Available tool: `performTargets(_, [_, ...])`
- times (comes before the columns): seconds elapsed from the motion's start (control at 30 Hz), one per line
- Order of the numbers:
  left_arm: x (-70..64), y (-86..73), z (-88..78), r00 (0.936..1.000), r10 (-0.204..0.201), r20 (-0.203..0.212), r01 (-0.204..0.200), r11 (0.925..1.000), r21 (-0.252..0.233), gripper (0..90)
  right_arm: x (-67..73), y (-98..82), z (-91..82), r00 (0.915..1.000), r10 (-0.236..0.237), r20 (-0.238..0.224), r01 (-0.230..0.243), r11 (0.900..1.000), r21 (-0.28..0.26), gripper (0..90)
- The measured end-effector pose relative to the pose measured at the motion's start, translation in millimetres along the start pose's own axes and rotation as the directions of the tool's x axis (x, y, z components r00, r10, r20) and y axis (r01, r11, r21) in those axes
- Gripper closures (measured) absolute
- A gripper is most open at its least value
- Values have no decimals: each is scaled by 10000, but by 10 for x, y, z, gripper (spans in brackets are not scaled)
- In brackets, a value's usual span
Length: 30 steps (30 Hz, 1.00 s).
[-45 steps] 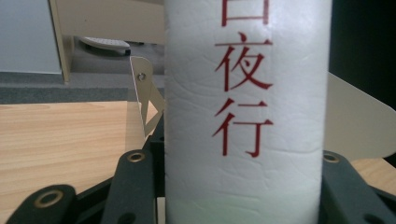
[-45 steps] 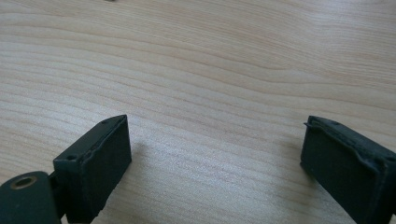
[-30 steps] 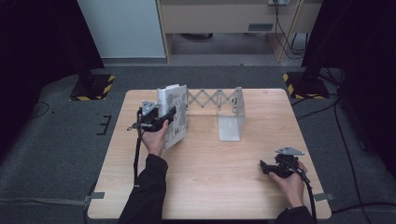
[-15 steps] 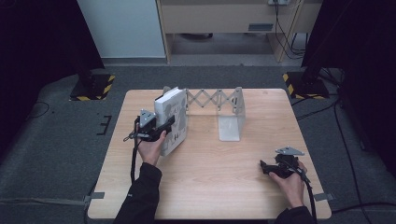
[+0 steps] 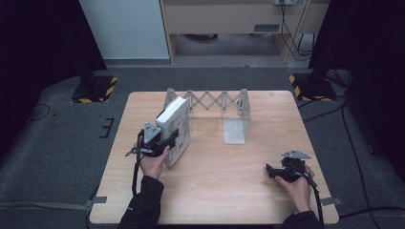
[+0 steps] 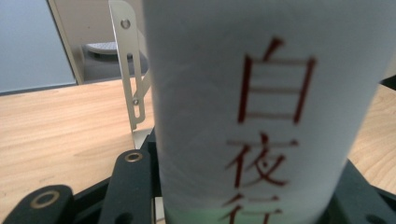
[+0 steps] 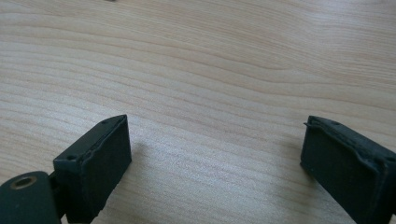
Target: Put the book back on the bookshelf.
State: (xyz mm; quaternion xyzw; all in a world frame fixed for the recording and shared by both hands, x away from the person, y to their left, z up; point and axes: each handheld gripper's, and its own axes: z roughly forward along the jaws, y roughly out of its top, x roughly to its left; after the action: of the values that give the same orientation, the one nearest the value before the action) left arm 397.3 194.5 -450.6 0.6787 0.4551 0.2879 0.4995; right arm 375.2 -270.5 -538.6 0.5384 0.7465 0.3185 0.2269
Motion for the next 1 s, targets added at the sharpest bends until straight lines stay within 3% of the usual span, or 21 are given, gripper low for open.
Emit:
performTargets(0.2, [-21,-90,-74,9999,-55,-89,57,9997,231,514,0,0,0,10000,1,1,-1,10000,0,88])
performTargets(0.37, [-16,-162,-81,9998,-183,-86,184,9998,125,511,0,0,0,10000,3,-2,-3,10000,3,88])
performTargets(0.53, [-44,-174,-86,10000,-28,-57,29,10000,71,505,1,0,0,10000,6,-4,-6,10000,2,88])
performTargets(0.67, [-29,-149,-99,9988,-475,95,479,9977,-473,466,1,0,0,10000,3,-3,-3,10000,2,88])
performTargets(0.8, [-40,-27,-55,9989,-439,143,448,9965,-699,437,1,0,0,10000,4,-4,-4,10000,3,88])
performTargets(1.0, [-60,21,2,9985,-526,-171,515,9969,-595,421,0,0,0,10000,4,-1,-4,10000,2,88])
